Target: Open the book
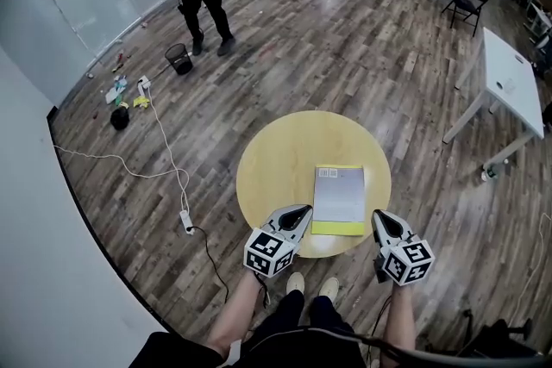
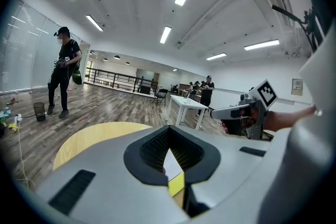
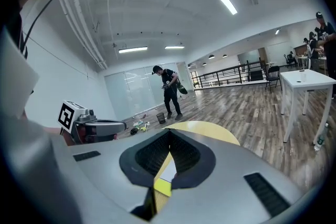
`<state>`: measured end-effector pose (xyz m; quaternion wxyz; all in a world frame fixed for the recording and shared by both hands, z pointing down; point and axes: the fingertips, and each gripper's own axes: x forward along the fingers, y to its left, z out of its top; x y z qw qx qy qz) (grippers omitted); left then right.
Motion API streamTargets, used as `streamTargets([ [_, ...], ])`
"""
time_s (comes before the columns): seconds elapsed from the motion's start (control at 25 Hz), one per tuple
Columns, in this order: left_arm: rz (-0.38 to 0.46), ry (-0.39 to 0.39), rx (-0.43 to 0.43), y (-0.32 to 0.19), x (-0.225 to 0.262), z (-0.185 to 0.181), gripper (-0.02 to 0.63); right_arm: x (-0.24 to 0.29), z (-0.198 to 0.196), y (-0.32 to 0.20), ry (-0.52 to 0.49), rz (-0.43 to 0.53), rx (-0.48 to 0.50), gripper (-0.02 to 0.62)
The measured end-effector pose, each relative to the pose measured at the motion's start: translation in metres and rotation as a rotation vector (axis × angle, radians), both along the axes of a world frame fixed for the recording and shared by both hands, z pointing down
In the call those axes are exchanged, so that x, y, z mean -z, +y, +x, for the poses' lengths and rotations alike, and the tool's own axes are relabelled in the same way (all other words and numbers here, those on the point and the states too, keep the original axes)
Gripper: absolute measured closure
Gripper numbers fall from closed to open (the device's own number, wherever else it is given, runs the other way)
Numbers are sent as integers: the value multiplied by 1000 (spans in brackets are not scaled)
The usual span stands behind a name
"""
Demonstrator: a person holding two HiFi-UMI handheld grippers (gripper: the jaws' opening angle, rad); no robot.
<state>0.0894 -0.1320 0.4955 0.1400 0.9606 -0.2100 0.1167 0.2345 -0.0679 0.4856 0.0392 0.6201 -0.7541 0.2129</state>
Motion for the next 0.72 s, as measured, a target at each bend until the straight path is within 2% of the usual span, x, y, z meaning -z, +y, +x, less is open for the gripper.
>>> streamTargets([
  [0.72,-146,-72,13,41,-92,-6,607,-95,-3,40,-53,-157,19,592],
])
